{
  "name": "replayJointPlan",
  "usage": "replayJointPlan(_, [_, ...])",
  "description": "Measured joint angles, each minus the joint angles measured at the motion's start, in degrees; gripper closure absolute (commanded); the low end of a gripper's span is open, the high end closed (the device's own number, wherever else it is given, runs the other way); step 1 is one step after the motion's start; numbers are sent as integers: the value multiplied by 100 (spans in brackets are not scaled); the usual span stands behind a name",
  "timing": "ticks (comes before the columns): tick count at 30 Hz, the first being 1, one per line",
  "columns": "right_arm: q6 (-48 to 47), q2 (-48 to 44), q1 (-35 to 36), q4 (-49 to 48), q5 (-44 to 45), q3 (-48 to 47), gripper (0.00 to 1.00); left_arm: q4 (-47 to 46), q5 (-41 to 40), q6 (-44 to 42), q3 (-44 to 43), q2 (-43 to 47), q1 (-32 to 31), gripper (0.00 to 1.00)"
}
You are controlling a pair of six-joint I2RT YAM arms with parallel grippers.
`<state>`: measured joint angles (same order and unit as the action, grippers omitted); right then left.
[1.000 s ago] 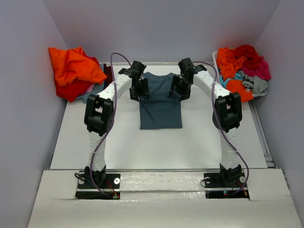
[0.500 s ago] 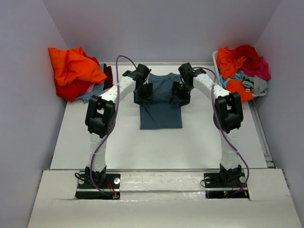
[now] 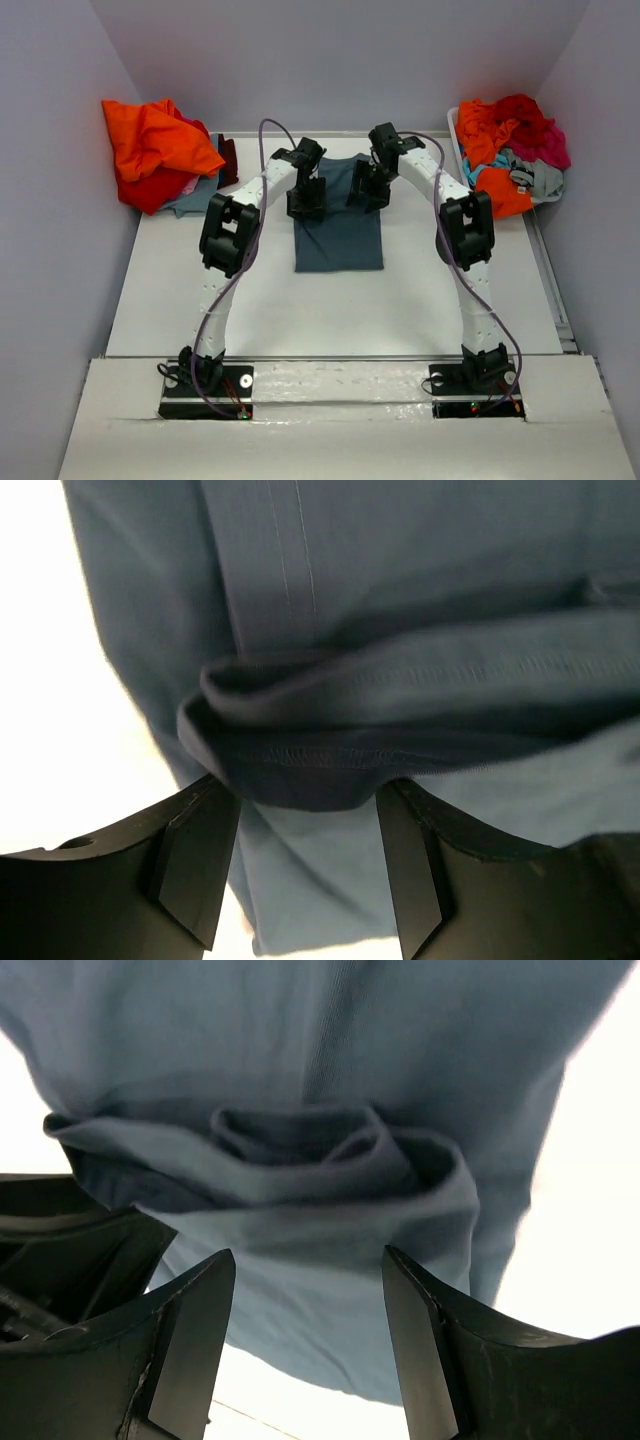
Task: Fold and stack the t-shirts
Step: Fold the tshirt
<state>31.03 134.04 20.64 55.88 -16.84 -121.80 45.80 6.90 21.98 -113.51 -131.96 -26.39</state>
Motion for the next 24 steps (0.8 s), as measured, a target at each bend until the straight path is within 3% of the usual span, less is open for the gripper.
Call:
replayJointPlan(9, [2,518,0,63,-13,-387,34,-7,-330,-7,-933,-560,26,34])
replayJointPlan(24, [7,553,-227,44,142,-461,34,-402,-1300,85,-831,-557,122,33])
